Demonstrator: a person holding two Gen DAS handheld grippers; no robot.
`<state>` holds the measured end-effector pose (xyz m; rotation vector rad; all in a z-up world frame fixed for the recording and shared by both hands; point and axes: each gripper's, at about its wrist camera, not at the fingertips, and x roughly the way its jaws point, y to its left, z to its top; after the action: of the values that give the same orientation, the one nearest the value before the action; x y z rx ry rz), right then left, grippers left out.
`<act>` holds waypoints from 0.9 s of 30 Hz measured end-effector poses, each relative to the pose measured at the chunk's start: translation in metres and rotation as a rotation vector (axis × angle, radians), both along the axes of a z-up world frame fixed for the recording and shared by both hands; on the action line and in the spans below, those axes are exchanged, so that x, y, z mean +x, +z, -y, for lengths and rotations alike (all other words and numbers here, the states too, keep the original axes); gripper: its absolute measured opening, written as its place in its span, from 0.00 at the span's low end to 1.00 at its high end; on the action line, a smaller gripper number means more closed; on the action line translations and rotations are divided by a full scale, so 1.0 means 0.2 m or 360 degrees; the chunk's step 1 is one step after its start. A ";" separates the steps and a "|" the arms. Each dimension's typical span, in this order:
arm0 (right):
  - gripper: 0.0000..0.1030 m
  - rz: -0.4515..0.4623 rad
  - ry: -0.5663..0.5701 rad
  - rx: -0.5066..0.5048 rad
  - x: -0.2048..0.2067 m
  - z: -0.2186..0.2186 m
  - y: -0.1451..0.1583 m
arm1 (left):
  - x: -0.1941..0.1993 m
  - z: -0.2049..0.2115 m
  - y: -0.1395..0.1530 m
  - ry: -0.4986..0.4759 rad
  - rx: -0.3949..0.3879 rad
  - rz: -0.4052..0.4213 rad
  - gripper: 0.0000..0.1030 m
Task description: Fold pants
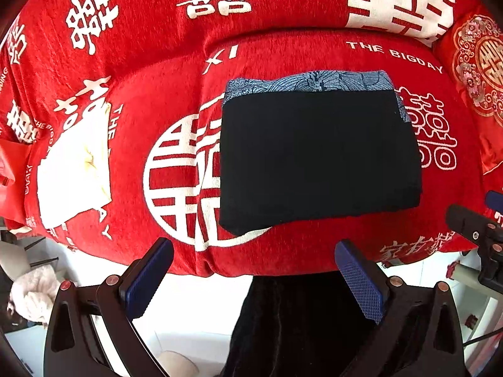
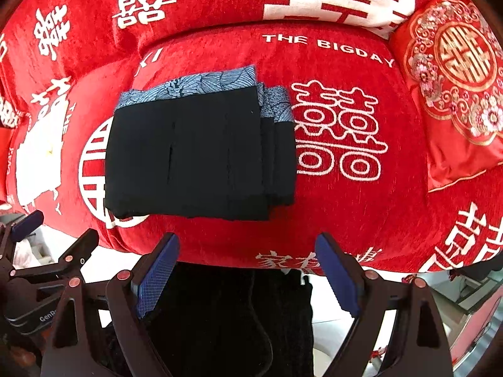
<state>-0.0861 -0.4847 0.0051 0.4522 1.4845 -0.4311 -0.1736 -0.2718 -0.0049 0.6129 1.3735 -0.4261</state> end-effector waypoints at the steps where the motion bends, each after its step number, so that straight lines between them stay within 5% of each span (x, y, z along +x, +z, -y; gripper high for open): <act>1: 0.88 -0.0002 0.0009 -0.0001 0.01 0.00 0.00 | 0.00 0.00 0.00 0.0000 0.0003 0.0006 1.00; 27: 0.88 0.0004 0.0069 0.0012 0.02 0.00 0.02 | -0.06 0.04 0.03 0.0011 0.0042 0.0003 1.00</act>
<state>-0.0828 -0.4852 0.0094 0.4255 1.4914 -0.3910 -0.1850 -0.2794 0.0003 0.6299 1.3809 -0.4019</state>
